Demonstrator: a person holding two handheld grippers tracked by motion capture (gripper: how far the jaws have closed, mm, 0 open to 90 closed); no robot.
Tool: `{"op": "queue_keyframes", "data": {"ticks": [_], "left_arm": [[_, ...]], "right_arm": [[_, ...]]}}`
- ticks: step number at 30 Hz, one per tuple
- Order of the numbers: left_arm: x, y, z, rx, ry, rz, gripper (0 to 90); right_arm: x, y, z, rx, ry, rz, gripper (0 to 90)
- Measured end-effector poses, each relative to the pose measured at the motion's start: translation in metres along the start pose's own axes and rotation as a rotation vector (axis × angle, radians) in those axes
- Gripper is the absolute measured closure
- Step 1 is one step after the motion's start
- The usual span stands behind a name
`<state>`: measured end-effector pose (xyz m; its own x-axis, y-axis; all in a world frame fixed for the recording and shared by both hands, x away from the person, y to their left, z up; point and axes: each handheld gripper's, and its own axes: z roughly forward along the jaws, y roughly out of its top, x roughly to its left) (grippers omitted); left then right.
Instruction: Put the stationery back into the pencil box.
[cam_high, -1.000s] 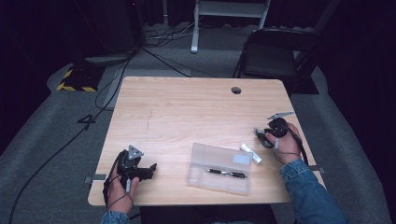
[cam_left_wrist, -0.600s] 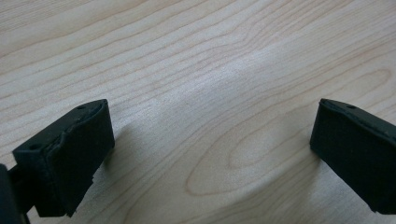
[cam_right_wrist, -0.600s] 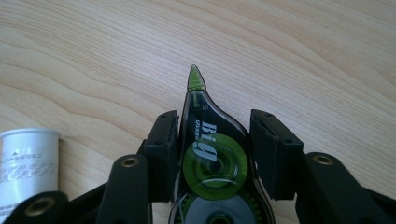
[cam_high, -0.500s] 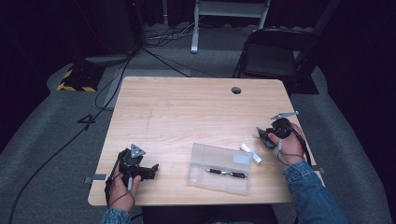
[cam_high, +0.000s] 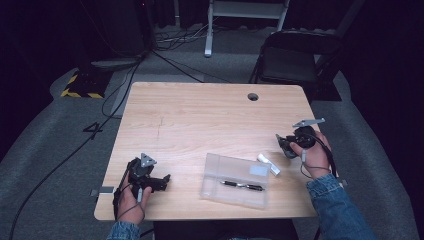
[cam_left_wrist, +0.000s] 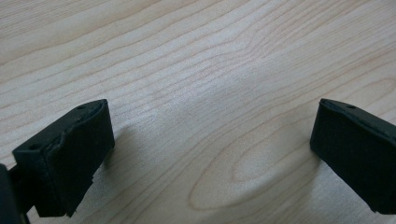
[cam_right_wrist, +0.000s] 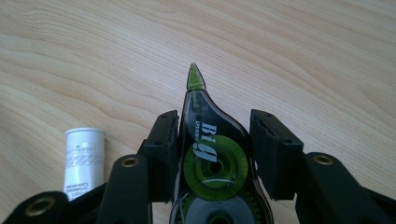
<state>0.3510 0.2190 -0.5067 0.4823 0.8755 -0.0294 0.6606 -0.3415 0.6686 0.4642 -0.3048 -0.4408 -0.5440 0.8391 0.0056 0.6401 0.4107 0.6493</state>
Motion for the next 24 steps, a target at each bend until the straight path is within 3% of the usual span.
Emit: {"op": "queue_keyframes", "data": {"ticks": [15,24], "left_arm": [[0.001,0.004,0.003,0.004,-0.002,0.005,0.1],[0.001,0.005,0.004,0.005,-0.001,0.009,0.1]], "right_arm": [[0.013,0.007,-0.023,-0.035,0.029,-0.029,53.8],[0.032,0.014,-0.042,-0.052,0.063,-0.077,53.8]]}}
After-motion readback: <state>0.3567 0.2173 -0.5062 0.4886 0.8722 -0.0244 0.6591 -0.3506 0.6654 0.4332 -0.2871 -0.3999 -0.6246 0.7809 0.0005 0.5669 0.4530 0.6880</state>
